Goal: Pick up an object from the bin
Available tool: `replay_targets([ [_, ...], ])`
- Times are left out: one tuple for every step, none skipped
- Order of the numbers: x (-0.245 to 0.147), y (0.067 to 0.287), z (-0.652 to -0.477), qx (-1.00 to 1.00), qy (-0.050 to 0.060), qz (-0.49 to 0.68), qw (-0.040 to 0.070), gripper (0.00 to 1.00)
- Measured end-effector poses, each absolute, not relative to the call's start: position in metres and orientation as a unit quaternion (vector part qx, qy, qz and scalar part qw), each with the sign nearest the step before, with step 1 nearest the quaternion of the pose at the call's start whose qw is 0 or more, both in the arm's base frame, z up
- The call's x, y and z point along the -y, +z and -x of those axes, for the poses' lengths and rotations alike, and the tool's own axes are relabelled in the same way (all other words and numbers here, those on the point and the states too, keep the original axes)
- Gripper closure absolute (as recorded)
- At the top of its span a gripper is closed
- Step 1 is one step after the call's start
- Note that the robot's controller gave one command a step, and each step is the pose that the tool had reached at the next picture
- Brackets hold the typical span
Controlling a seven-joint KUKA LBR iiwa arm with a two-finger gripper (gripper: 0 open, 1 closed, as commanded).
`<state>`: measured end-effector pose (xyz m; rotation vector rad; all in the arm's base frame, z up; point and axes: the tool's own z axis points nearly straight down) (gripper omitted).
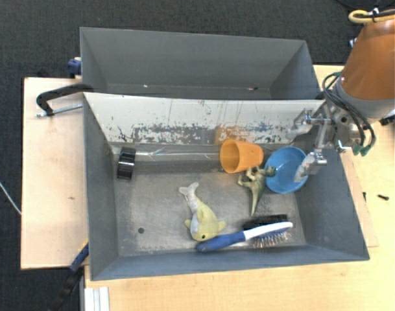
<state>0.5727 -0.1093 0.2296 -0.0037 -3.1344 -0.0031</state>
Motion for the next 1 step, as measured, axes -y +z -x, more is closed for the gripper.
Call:
replay_targets([
  [0.1536,0.0716,-0.5811,1.0,-0.002,-0.001,-0.003,0.0],
])
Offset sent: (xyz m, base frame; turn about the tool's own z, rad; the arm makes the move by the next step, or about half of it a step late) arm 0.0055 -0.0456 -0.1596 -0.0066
